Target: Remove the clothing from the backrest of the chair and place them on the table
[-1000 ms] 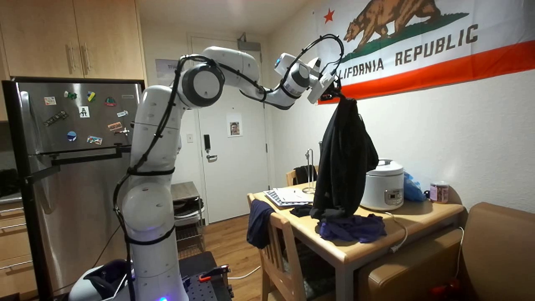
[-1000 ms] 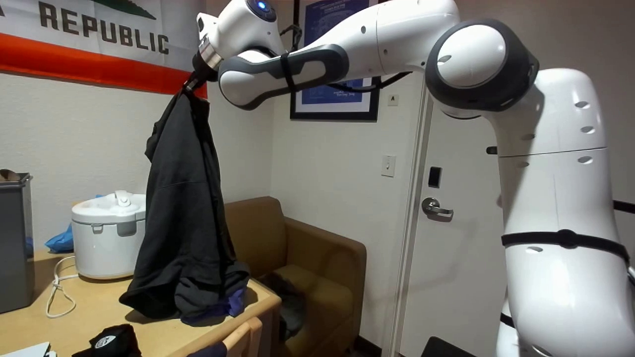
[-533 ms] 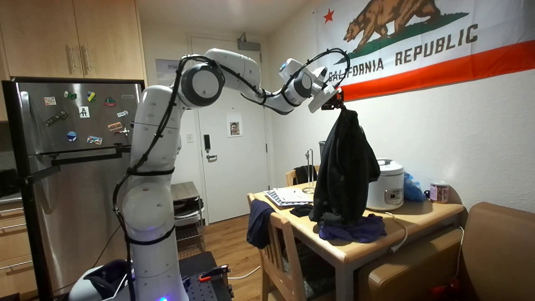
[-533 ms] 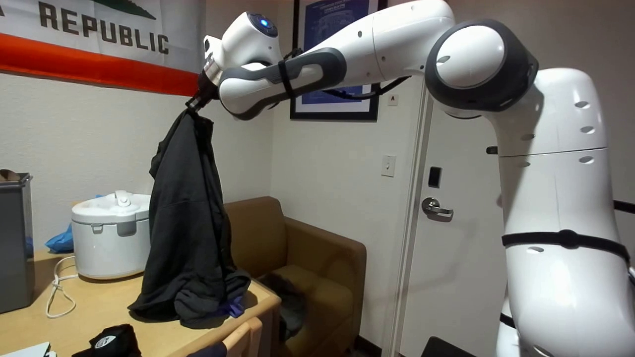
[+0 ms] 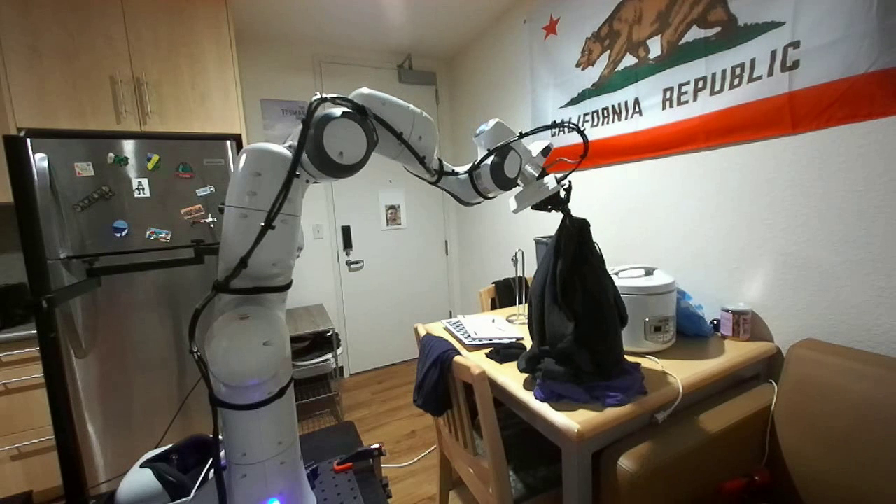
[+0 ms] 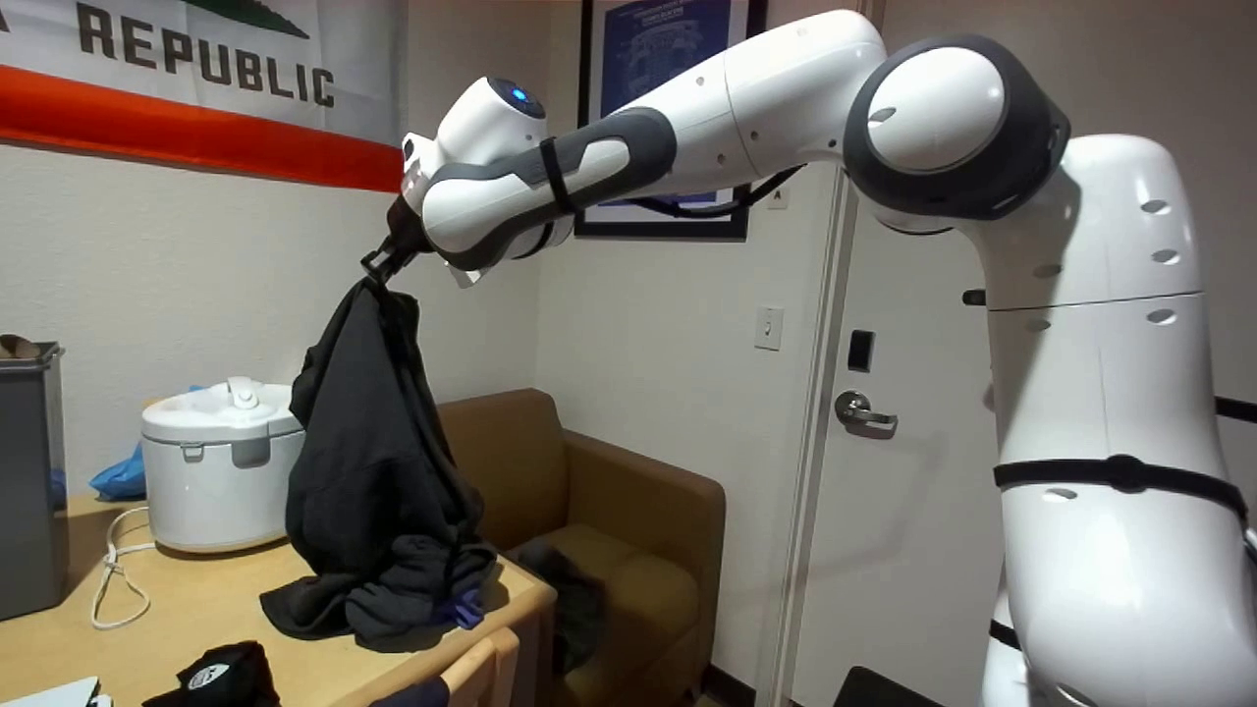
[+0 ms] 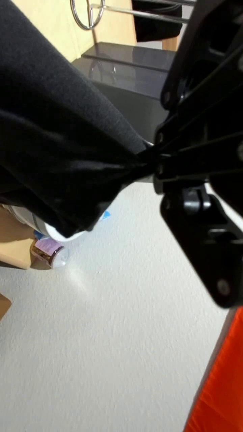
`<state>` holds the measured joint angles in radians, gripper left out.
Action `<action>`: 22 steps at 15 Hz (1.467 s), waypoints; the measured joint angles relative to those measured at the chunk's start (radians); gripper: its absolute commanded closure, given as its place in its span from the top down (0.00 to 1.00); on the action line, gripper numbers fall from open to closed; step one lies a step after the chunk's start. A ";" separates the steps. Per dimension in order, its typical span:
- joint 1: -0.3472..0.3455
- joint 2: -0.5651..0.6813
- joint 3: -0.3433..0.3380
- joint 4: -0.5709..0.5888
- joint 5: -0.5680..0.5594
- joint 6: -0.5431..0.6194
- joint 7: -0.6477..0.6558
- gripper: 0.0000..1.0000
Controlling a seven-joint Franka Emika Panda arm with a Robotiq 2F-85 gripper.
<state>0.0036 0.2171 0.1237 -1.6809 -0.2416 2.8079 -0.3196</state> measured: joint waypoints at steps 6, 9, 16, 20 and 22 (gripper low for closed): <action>-0.011 -0.001 0.038 -0.073 0.135 -0.004 -0.076 0.01; -0.020 -0.001 0.059 -0.103 0.217 -0.023 -0.124 0.02; -0.027 -0.012 0.063 -0.113 0.253 -0.087 -0.131 0.66; -0.038 -0.038 0.060 -0.112 0.253 -0.099 -0.131 0.96; -0.038 -0.056 0.055 -0.111 0.245 -0.122 -0.131 1.00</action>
<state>-0.0348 0.1613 0.1783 -1.7917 0.0036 2.6859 -0.4505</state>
